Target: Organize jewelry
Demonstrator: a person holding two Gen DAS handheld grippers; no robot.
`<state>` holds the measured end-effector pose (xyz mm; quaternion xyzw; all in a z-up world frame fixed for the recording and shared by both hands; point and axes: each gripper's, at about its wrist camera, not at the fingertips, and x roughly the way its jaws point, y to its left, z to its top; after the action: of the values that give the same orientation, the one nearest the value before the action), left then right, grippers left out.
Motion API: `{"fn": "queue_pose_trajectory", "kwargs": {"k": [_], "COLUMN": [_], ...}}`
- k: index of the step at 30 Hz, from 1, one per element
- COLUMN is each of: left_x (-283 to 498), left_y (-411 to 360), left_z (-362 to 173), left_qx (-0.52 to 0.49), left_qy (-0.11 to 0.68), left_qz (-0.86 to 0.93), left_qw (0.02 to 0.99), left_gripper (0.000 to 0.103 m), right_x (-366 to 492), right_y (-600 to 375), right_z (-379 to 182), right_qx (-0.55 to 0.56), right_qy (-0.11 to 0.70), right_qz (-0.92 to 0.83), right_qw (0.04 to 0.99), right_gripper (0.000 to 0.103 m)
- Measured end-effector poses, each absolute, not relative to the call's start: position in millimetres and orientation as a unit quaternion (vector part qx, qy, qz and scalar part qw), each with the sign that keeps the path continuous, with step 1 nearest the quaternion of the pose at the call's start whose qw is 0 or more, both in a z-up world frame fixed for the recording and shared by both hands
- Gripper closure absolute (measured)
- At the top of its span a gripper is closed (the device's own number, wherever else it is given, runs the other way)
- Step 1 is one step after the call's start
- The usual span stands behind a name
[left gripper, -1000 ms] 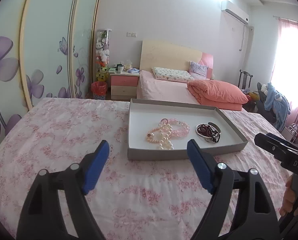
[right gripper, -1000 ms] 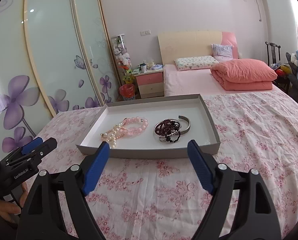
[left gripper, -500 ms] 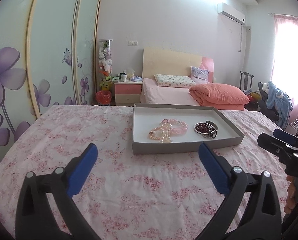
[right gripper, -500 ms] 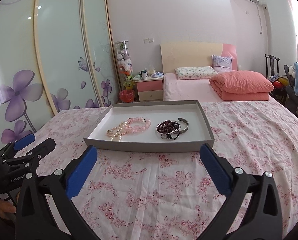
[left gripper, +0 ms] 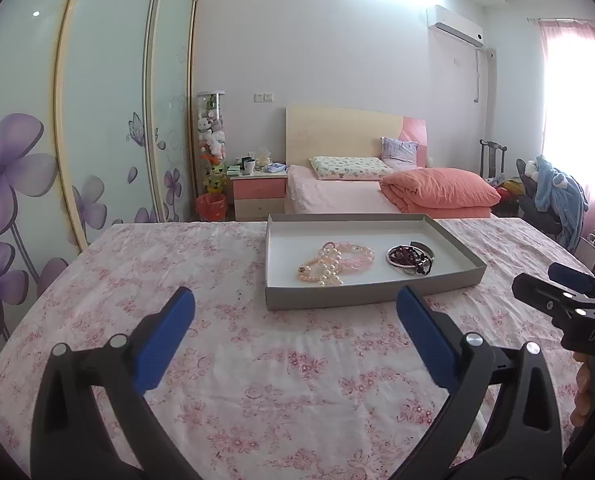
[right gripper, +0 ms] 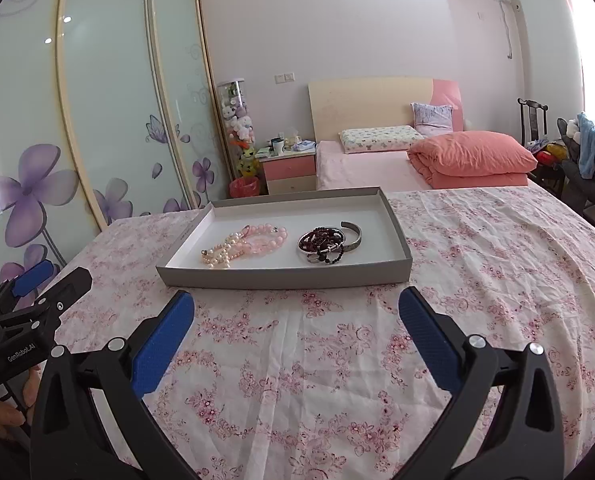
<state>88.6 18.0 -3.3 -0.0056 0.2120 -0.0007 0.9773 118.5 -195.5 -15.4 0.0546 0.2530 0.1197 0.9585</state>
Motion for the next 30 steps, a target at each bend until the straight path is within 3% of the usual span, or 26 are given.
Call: {"fn": "queue_pose_trajectory", "kwargs": {"k": [30], "left_x": [93.8], "left_y": [11.8], "left_z": [-7.3], "left_qx": [-0.008], "left_qy": [0.224], "left_qz": [-0.002], "left_qw": [0.975], "left_gripper": [0.004], "right_x": [117.1], "right_y": [-193.0], "right_z": [-12.4], "right_qx": [0.048], "right_qy": [0.249], "right_qz": [0.123], "right_qw": [0.960], "right_gripper": [0.002]}}
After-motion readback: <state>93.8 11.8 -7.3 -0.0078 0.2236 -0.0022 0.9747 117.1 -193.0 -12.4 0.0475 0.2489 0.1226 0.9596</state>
